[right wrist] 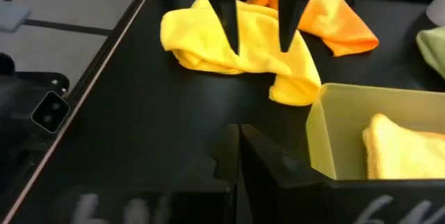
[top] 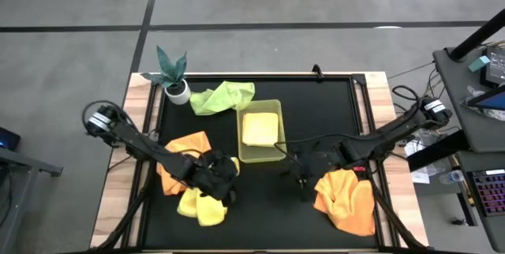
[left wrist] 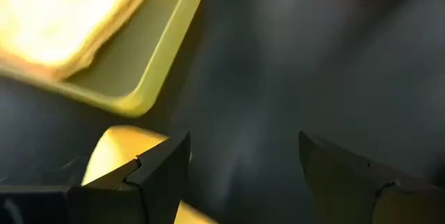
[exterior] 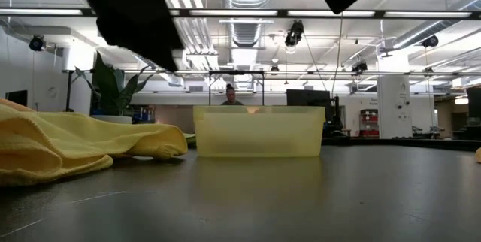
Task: Fold microfiber towels
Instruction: Fold the yellow microfiber cloth
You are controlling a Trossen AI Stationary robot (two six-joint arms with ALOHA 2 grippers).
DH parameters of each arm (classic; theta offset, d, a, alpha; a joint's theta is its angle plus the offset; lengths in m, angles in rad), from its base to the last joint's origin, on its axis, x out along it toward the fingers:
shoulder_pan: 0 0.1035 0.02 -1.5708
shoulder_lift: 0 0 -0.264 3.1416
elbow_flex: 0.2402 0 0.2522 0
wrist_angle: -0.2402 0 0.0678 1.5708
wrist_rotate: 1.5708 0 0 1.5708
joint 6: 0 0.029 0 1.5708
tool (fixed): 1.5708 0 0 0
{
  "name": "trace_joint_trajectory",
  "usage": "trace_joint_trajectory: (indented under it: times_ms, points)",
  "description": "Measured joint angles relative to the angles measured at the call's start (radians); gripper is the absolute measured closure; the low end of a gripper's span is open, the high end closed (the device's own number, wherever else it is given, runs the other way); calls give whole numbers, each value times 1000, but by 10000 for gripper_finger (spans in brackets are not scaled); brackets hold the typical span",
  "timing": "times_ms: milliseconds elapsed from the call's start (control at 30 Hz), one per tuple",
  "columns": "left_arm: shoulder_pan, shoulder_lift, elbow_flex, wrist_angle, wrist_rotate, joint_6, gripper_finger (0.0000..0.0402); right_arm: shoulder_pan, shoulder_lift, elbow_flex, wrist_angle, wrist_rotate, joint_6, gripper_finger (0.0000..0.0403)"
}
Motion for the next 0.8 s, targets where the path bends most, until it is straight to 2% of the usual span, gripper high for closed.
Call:
trace_joint_trajectory:
  times_ms: [167,267,467,667,800]
  points:
    - [25,120,114,-297,1,-107,149,22,1,-13,2,48,22,394]
    - [41,181,162,-394,-1,-164,149,22,3,-17,-1,49,22,394]
    - [66,273,180,-417,30,-236,149,22,3,-17,4,49,21,394]
    - [67,301,175,-426,34,-261,149,22,3,-17,5,49,21,394]
    - [68,301,174,-426,34,-261,170,22,3,-17,5,64,26,394]
